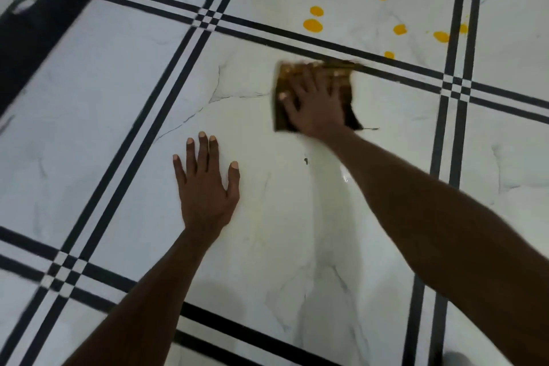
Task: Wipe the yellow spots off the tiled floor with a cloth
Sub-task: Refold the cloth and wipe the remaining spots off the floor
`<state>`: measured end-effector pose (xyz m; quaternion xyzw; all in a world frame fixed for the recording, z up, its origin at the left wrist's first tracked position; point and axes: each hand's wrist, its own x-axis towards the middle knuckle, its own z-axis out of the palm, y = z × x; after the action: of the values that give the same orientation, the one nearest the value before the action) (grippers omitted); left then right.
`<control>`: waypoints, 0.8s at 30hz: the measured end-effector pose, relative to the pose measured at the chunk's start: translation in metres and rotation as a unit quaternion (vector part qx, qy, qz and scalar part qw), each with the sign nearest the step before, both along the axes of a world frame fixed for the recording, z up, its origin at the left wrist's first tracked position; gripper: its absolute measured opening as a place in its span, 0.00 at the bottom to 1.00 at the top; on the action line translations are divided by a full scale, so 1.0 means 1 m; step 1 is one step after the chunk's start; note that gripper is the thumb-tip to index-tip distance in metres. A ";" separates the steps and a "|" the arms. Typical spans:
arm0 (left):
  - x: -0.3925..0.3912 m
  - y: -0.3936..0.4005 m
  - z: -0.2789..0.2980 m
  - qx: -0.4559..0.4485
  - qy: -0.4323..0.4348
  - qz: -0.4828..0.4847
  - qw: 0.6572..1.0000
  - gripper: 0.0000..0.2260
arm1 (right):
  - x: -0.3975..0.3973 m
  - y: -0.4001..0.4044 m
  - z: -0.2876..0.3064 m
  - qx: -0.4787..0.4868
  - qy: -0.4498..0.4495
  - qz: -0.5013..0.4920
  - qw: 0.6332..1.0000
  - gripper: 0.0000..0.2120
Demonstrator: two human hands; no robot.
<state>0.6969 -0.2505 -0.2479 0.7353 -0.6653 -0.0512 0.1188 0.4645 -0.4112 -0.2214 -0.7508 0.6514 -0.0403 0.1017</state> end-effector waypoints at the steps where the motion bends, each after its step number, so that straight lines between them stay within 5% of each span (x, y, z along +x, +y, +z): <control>1: 0.001 0.000 0.000 -0.002 0.002 0.001 1.000 0.32 | 0.027 0.020 -0.001 -0.017 0.000 0.080 0.997 0.30; 4: 0.001 0.001 0.001 -0.007 0.005 0.000 1.000 0.33 | 0.049 0.107 0.000 -0.029 0.015 0.253 0.967 0.30; 7: 0.002 0.003 0.001 -0.002 0.012 -0.005 1.000 0.32 | -0.010 0.151 -0.001 -0.011 0.039 0.345 0.938 0.31; 9: 0.000 0.003 0.000 -0.007 0.009 0.000 1.000 0.31 | -0.048 0.125 -0.004 -0.023 0.039 0.302 0.952 0.32; 12: 0.001 0.003 -0.001 -0.008 0.007 -0.003 1.000 0.30 | -0.051 0.062 -0.002 -0.028 0.016 0.044 0.999 0.34; 14: 0.002 0.002 -0.002 -0.008 0.008 -0.005 1.000 0.30 | -0.013 0.047 -0.004 -0.005 0.003 -0.070 0.998 0.34; 20: 0.015 -0.001 0.007 -0.006 0.080 -0.011 0.997 0.28 | 0.050 0.194 -0.010 -0.027 -0.010 0.217 0.976 0.31; 24: 0.023 0.002 0.004 -0.017 0.065 -0.043 0.997 0.27 | -0.016 0.257 -0.007 0.000 0.008 -0.044 0.999 0.32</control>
<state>0.7202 -0.2483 -0.2437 0.6989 -0.6881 -0.0924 0.1718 0.4481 -0.1544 -0.2289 -0.7220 0.6844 -0.0389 0.0941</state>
